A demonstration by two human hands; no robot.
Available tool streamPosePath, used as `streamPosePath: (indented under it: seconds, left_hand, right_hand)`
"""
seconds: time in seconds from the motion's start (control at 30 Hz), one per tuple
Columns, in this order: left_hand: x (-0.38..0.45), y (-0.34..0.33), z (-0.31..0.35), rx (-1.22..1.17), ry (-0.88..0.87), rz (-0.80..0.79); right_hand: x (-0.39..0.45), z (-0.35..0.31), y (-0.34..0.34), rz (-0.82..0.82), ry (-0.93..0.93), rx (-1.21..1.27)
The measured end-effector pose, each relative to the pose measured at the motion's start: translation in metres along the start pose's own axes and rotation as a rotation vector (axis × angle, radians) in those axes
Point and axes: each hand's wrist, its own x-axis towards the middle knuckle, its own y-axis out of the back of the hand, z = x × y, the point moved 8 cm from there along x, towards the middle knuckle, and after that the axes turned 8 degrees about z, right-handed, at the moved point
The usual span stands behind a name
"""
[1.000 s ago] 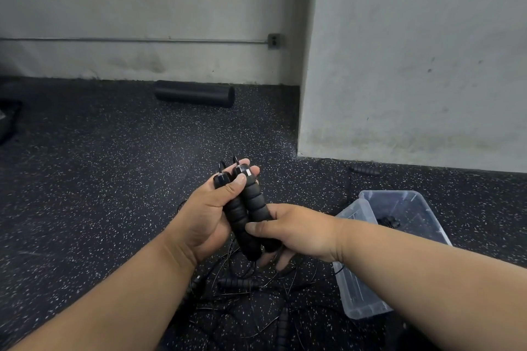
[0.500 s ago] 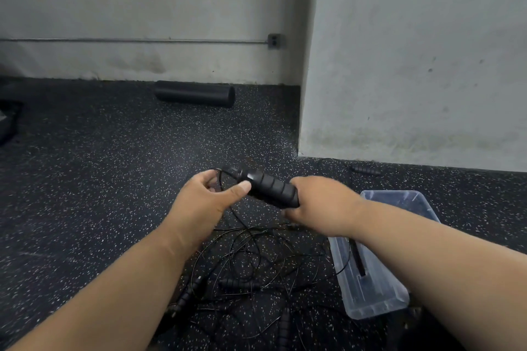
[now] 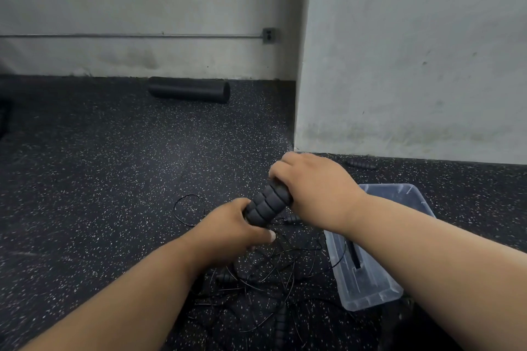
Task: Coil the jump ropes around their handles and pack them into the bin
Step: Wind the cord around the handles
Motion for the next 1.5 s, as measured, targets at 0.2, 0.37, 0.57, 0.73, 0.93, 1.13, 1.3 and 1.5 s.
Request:
streamPosePath:
  seconds: [0.2,0.37,0.57,0.73,0.93,1.13,1.3,1.5]
  left_hand:
    - [0.003,0.014,0.012,-0.486,-0.003,0.043]
    - [0.003,0.02,0.028,-0.839,-0.052,-0.007]
    - [0.006,0.056,0.015,-0.827,-0.014,0.196]
    - [0.013,0.087,-0.013,-0.337,0.0,0.395]
    - [0.011,0.052,-0.019,0.262,0.031,0.214]
    - [-0.018,-0.034,0.007,0.604,-0.284,-0.161]
    - [-0.05,-0.045,0.052,0.576,-0.557,-0.122]
    - [-0.038,0.016,0.045,0.153,-0.375,0.152]
  right_hand:
    - [-0.02,0.025,-0.028,-0.176,-0.658,0.897]
    - [-0.051,-0.054,-0.089,-0.666,-0.628,1.452]
    - [-0.047,-0.033,-0.081,-0.682,-0.561,1.434]
    - [-0.023,0.027,-0.038,-0.461,-0.4,0.806]
    - [-0.01,0.03,0.005,-0.338,-0.191,0.685]
    - [-0.012,0.007,0.019,-0.389,-0.052,0.693]
    - [-0.015,0.019,-0.011,-0.455,-0.152,0.831]
    - [-0.026,0.034,-0.039,-0.427,-0.383,1.027]
